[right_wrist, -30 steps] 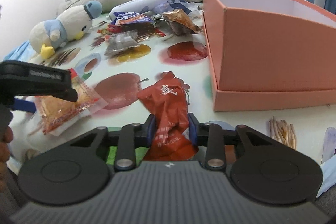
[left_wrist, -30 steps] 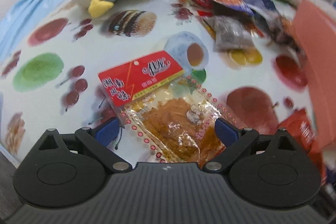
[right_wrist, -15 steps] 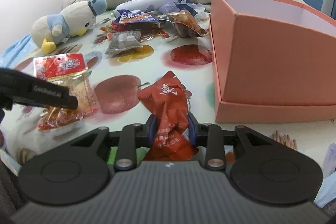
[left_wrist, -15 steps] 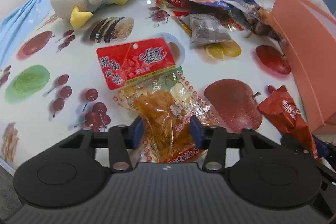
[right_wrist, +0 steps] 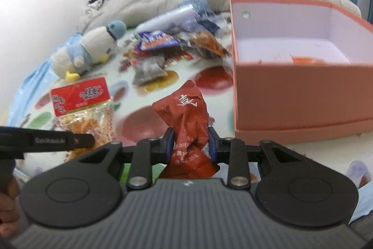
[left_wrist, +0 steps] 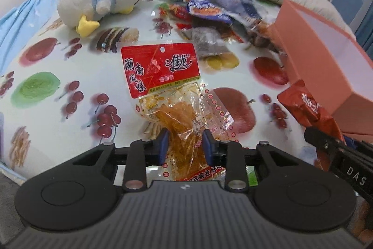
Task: Organize snacks
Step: 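Lift both held packets and carry them over the pink box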
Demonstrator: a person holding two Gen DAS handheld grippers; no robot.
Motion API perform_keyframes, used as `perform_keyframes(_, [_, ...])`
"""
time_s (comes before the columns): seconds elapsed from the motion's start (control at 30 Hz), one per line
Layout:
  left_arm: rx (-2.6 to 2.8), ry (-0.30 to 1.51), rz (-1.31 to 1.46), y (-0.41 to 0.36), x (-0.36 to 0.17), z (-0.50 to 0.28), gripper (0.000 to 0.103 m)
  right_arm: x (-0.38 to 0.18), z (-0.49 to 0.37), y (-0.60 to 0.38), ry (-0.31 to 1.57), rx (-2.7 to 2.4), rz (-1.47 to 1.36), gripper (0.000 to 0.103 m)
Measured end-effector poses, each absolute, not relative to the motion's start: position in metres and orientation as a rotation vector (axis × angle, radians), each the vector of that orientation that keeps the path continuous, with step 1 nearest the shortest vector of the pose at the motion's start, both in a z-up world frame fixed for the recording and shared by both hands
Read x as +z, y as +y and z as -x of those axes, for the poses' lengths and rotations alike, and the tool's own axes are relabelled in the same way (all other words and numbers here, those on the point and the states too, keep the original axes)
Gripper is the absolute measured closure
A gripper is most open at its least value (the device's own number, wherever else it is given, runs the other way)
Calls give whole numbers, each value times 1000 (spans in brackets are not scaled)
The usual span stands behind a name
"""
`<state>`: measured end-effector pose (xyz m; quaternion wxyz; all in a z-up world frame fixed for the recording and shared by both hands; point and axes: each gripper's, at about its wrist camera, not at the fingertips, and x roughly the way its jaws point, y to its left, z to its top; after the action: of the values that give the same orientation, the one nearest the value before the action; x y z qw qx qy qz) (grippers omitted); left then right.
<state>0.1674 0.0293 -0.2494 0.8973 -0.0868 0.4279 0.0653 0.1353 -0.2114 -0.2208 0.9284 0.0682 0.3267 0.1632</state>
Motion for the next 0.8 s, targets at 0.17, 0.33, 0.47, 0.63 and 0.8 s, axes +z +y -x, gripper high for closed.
perform_keyframes(0.17, [118,850,203,27,-215,-153,68,-191,-124,-222,634,341,-175,70])
perform_keyframes(0.33, [53,782,205,16,-179,-142,68,-161,-113,-231,576,351,-179,70])
perform_keyframes(0.47, [19,739,204,2,-156,-135,68,-144,-106,-244,544,340,-188,70])
perform_keyframes(0.63, [-27,716,219,-15,-138,-135,68,-133,-100,-266,514,306,-205,70])
perform_keyframes(0.8, [-91,689,216,-42,-122,-138,68,-130,-96,-288,501,267,-218,70])
